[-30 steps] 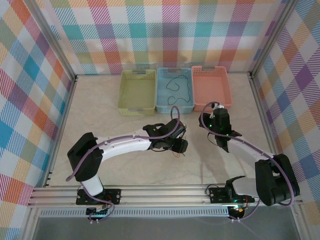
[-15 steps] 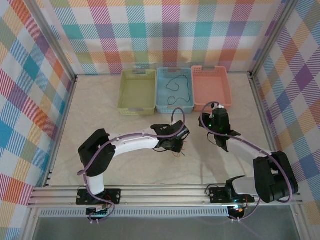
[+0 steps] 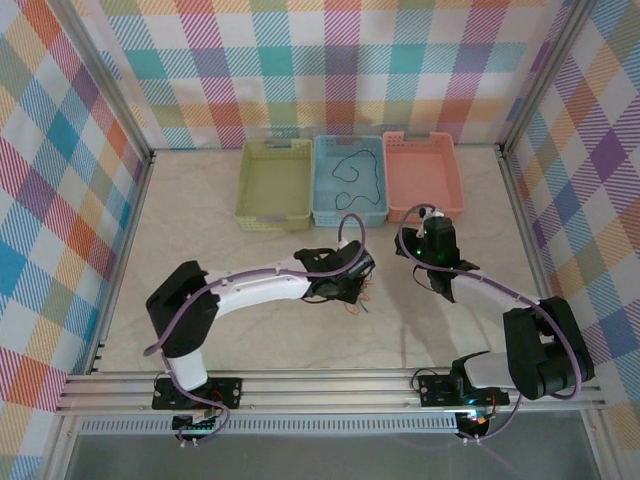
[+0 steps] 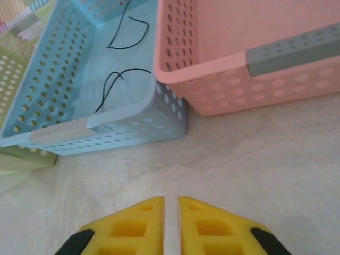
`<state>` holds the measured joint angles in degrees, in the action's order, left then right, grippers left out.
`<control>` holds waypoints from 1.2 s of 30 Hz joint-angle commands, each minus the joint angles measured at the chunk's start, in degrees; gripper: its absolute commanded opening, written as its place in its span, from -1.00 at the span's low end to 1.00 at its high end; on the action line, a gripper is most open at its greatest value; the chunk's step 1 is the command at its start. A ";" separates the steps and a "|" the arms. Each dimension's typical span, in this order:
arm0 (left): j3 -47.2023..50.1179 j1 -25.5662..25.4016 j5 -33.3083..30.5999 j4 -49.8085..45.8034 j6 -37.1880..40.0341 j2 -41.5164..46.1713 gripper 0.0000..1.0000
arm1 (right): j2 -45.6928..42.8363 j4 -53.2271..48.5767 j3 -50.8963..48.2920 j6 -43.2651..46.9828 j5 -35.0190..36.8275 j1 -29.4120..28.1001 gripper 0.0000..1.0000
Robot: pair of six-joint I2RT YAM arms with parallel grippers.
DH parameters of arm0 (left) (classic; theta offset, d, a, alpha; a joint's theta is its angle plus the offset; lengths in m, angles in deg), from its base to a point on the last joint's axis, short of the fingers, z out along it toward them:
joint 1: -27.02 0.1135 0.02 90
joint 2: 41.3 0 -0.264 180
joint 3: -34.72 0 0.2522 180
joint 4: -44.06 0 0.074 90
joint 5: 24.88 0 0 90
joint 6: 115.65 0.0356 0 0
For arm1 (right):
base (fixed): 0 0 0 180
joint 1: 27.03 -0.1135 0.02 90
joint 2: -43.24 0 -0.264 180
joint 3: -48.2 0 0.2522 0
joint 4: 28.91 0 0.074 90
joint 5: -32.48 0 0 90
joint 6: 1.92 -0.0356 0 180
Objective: Untangle the cables
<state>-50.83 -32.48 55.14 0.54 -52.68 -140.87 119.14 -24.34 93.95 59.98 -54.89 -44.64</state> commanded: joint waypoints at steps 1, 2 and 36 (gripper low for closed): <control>1.10 0.06 -0.42 0.08 3.11 6.94 -1.00 | -3.03 4.68 -0.47 1.89 -2.87 -0.08 -0.69; 1.49 0.36 0.95 -0.38 3.51 8.16 -1.00 | -4.21 5.21 -0.95 1.93 -3.09 -0.14 -0.69; 1.12 12.22 24.73 -5.23 9.98 26.42 -1.00 | -5.21 29.95 -6.16 26.64 -42.84 -13.64 0.10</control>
<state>-47.59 -20.77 77.59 -4.14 -43.81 -116.45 113.35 2.47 87.83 83.09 -95.63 -57.73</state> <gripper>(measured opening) 0.054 0.544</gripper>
